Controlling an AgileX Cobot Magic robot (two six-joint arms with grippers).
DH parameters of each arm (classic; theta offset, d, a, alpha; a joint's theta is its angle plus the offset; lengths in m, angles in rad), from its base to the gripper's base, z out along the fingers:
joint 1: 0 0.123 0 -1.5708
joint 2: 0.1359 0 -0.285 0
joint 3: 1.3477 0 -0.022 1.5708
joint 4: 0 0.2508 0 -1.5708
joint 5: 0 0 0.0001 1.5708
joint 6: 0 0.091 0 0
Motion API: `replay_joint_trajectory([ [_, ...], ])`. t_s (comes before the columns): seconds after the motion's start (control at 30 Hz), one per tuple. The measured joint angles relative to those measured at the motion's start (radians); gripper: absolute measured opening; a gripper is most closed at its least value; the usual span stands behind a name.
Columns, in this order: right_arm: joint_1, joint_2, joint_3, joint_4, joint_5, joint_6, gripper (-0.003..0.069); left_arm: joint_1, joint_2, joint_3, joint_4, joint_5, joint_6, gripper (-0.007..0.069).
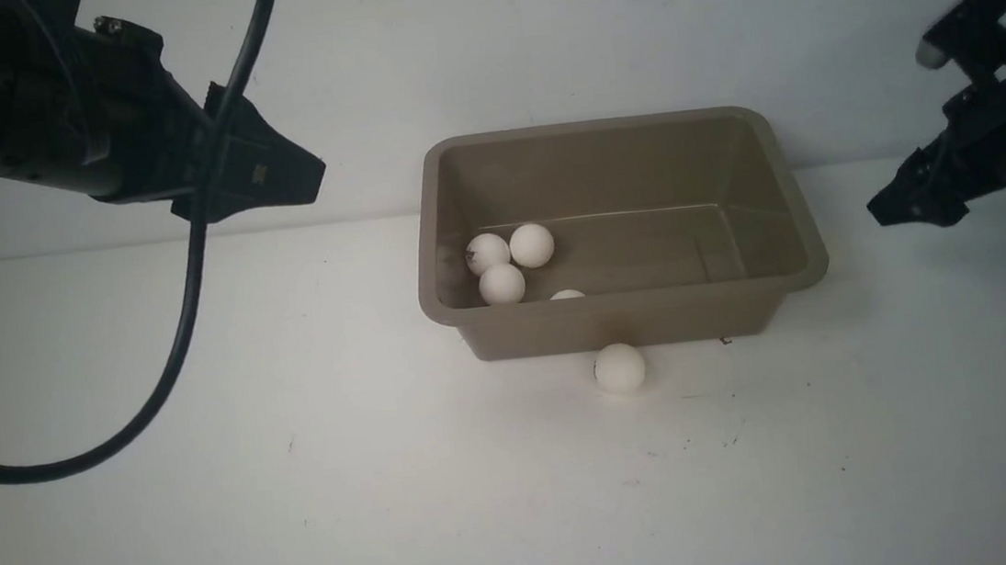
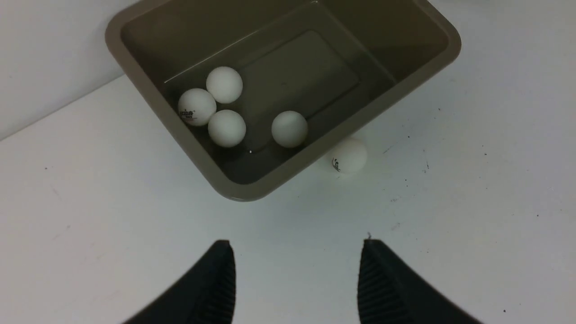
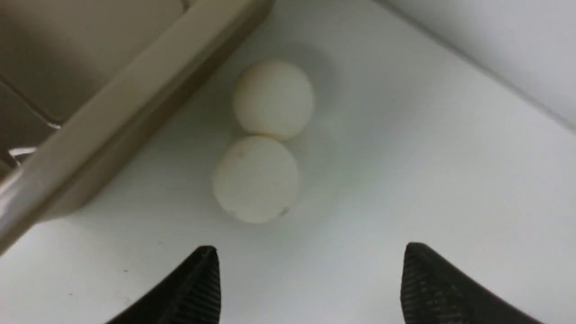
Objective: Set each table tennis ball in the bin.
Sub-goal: Use the right arm to clamp the table tennis ball closest to it
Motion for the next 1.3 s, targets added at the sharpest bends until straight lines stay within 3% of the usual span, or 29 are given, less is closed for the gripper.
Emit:
replay_joint_trajectory([
  [0.13,0.000,0.047,-0.001,0.132,0.041,-0.117,0.0485,0.000,0.000,0.000,0.000,0.007,0.000,0.0342],
  [0.27,0.000,0.071,-0.029,0.178,0.058,-0.153,0.0485,0.000,0.000,0.000,-0.002,0.016,0.000,0.0342],
  [1.3,0.000,0.187,-0.092,0.183,0.087,-0.107,0.0473,0.000,0.000,0.000,-0.026,0.022,0.000,0.0342],
])
